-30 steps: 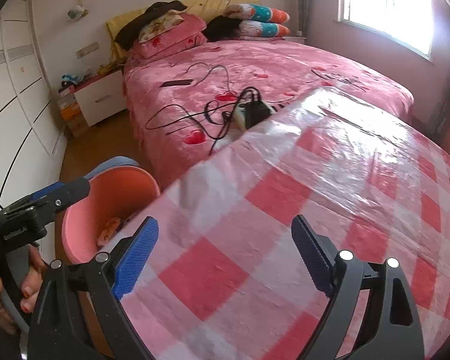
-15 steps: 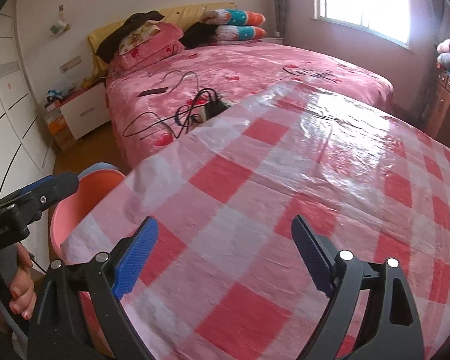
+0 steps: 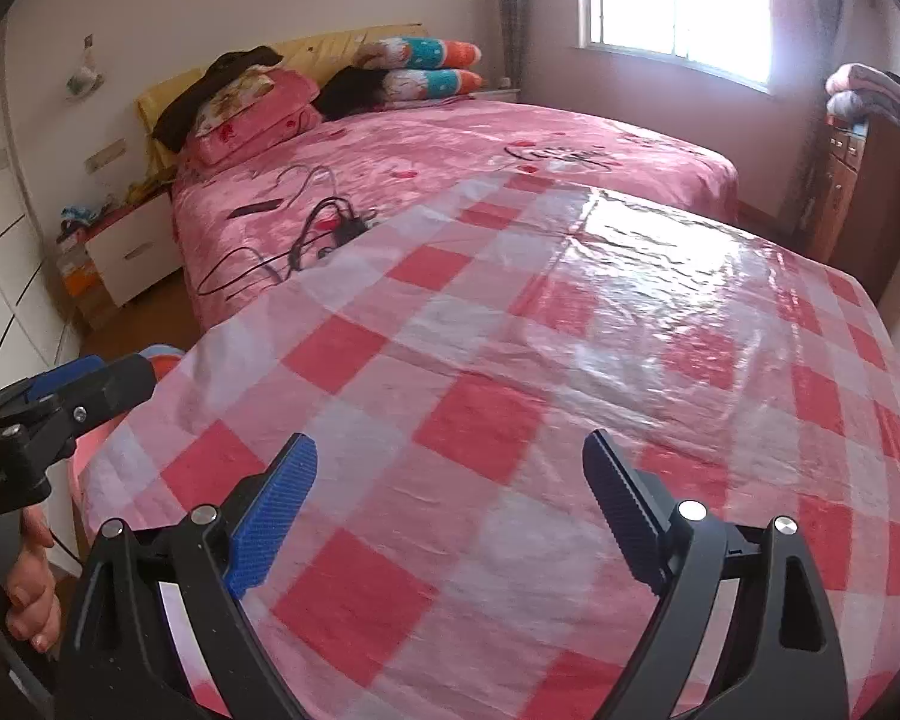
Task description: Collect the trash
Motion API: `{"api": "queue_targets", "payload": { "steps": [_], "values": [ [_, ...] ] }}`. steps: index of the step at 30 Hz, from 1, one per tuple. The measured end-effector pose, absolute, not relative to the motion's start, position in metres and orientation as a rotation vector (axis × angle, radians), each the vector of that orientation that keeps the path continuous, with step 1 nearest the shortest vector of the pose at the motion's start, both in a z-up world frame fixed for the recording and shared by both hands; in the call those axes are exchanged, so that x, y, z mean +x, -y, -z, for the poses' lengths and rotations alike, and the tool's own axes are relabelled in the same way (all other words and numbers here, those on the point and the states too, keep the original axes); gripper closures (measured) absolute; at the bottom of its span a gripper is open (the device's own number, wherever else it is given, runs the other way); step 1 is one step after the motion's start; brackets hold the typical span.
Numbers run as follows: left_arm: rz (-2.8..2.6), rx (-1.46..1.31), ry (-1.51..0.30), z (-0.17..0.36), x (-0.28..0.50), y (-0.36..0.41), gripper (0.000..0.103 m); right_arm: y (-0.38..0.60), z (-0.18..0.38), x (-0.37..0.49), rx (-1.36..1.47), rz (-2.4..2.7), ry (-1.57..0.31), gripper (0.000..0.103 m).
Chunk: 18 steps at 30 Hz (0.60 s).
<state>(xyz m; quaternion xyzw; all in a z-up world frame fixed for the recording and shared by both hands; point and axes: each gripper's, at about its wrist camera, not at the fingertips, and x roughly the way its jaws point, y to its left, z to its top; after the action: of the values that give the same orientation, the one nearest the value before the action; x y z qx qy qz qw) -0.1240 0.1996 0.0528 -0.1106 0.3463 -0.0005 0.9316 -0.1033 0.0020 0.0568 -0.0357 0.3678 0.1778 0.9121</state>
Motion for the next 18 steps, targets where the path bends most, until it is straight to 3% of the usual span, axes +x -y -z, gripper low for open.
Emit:
{"api": "queue_targets", "payload": {
  "steps": [18],
  "values": [
    [0.062,-0.146,-0.713,-0.058,-0.100,-0.126,0.006,0.088,-0.062,-0.095,0.017,-0.199,-0.712,0.014]
  ]
}}
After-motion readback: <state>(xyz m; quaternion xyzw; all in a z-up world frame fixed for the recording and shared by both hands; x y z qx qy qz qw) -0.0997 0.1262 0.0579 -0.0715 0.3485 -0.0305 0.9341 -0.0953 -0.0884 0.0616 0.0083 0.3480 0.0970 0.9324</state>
